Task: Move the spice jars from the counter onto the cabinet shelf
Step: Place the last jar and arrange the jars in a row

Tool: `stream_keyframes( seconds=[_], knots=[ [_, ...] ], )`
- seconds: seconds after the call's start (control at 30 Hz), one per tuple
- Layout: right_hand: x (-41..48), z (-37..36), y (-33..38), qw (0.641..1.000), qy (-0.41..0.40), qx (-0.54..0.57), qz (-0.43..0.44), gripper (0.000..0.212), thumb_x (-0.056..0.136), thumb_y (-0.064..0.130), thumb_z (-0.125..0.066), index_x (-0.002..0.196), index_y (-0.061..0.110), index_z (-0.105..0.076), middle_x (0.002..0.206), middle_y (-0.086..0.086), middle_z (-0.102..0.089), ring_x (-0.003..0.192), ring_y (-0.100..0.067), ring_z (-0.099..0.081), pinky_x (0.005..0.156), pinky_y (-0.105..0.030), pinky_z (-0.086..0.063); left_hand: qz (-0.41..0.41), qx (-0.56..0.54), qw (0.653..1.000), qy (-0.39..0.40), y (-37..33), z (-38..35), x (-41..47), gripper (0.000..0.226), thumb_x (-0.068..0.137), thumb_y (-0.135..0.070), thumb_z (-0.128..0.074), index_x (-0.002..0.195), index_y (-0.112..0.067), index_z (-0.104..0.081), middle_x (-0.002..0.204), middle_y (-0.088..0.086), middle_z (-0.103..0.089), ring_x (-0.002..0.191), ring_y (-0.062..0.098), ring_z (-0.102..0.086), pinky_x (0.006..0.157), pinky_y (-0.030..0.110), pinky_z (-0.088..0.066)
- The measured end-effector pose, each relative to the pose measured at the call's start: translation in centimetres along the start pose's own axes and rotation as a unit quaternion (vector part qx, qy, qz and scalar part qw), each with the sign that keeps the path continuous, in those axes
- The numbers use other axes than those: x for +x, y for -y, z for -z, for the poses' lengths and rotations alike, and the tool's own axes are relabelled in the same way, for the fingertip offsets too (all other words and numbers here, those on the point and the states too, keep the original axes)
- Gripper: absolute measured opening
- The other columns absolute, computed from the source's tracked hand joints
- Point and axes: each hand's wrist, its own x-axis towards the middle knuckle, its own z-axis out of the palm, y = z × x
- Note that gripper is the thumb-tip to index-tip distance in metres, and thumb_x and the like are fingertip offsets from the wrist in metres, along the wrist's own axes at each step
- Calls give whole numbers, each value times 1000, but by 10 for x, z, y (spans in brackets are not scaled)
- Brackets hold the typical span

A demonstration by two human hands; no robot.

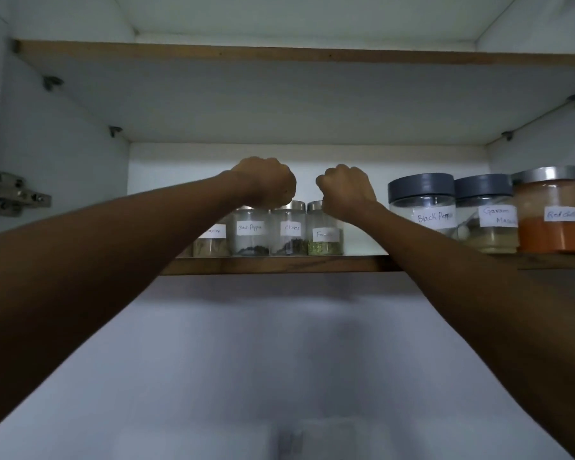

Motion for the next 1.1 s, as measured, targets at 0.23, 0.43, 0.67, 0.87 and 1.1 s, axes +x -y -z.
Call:
stream_keyframes(
  seconds=[0.23, 0.43, 0.67, 0.87, 1.1],
  knots=[
    [-13, 43, -28, 1000, 5, 10, 22, 15, 80, 10, -51, 67, 8, -44, 80, -10, -55, 77, -29, -47, 74, -33, -30, -2, -65, 998, 11, -41, 30, -2, 30, 92, -25, -40, 112, -20, -64, 116, 1, -64, 108, 24, -57, 88, 38, -48],
    [-33, 69, -78, 998, -40, 37, 14, 29, 92, 27, -43, 102, 8, -61, 108, -13, -61, 98, -31, -55, 83, -39, -37, -18, -123, 992, 1, -78, 45, 7, 45, 93, -25, -49, 137, -28, -40, 130, -5, -55, 120, 19, -48, 88, 31, -37],
    [-72, 71, -139, 999, -1, 29, -26, 29, 96, 20, -33, 94, 7, -58, 102, -15, -62, 90, -32, -55, 80, -39, -36, -50, -176, 983, -2, -119, 57, 26, 71, 84, -18, -66, 144, -22, -29, 145, 4, -33, 122, 22, -45, 94, 34, -40],
    [-92, 62, -172, 996, 65, 12, -55, 32, 94, 22, -37, 109, 9, -62, 114, -12, -63, 105, -31, -55, 92, -41, -33, -65, -176, 982, 9, -150, 54, 41, 81, 76, -30, -74, 143, -16, -30, 142, 11, -37, 127, 29, -36, 107, 43, -32],
    [-107, 58, -192, 981, 179, 46, -65, 31, 94, 35, -43, 107, 11, -59, 108, -5, -62, 112, -26, -54, 111, -55, -1, -31, -209, 977, 4, -161, 45, 42, 74, 70, -40, -78, 127, -18, -36, 119, 6, -53, 104, 26, -48, 87, 38, -41]
  ],
)
